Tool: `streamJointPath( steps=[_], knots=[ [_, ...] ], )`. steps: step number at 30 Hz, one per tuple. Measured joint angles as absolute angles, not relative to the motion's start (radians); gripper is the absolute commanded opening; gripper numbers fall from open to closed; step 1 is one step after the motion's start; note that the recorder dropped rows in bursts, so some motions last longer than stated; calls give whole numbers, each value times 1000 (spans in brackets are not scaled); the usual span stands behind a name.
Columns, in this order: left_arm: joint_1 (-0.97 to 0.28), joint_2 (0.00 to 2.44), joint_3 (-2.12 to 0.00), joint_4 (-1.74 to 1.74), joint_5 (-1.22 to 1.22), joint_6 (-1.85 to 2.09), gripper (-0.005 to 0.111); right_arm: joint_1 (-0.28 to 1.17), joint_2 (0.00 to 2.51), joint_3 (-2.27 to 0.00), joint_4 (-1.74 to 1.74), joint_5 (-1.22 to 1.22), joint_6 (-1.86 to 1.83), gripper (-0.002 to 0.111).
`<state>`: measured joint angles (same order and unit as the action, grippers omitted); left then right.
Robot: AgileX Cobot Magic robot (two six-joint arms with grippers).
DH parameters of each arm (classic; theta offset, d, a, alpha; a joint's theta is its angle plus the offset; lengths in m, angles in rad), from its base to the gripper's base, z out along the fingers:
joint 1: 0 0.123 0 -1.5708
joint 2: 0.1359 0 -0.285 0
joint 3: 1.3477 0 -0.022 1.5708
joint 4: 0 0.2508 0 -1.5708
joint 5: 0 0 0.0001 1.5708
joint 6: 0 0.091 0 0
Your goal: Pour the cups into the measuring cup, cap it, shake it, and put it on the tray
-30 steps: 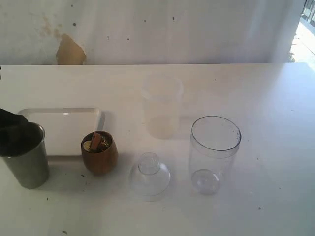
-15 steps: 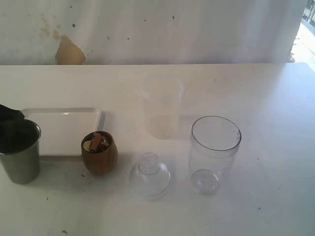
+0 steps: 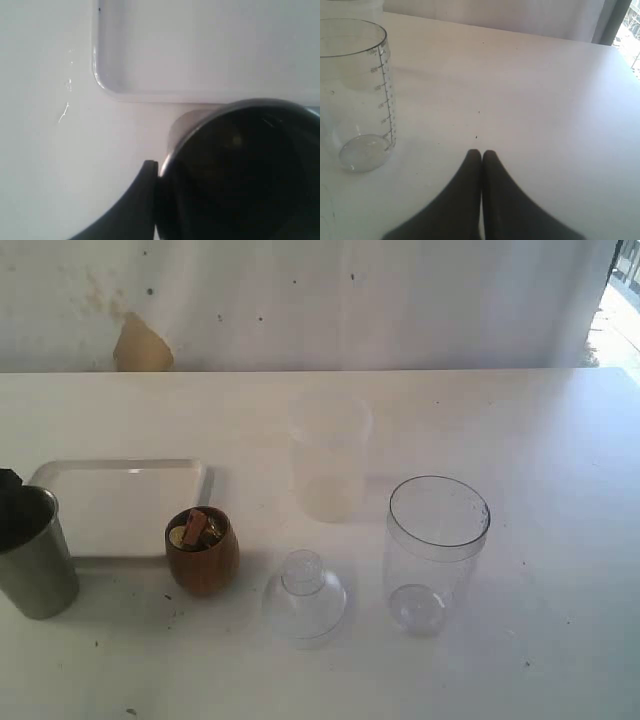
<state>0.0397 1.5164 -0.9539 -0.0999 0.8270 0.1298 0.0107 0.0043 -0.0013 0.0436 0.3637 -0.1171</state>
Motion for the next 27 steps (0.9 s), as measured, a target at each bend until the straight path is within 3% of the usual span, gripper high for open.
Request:
streamJointPath(
  steps=[2, 4, 10, 23, 27],
  knots=[
    [40, 1516, -954, -100, 823, 128, 14, 11, 4, -1, 44, 364, -117, 0],
    [40, 1520, -945, -93, 825, 130, 36, 11, 4, -1, 44, 364, -117, 0],
    [40, 1525, -946, -93, 832, 130, 70, 11, 4, -1, 44, 364, -117, 0],
    [40, 1491, -1171, -106, 965, 182, 72, 11, 4, -1, 44, 364, -117, 0],
    [32, 1382, -1209, -431, 910, 391, 72, 11, 4, -1, 44, 364, -117, 0]
  ],
)
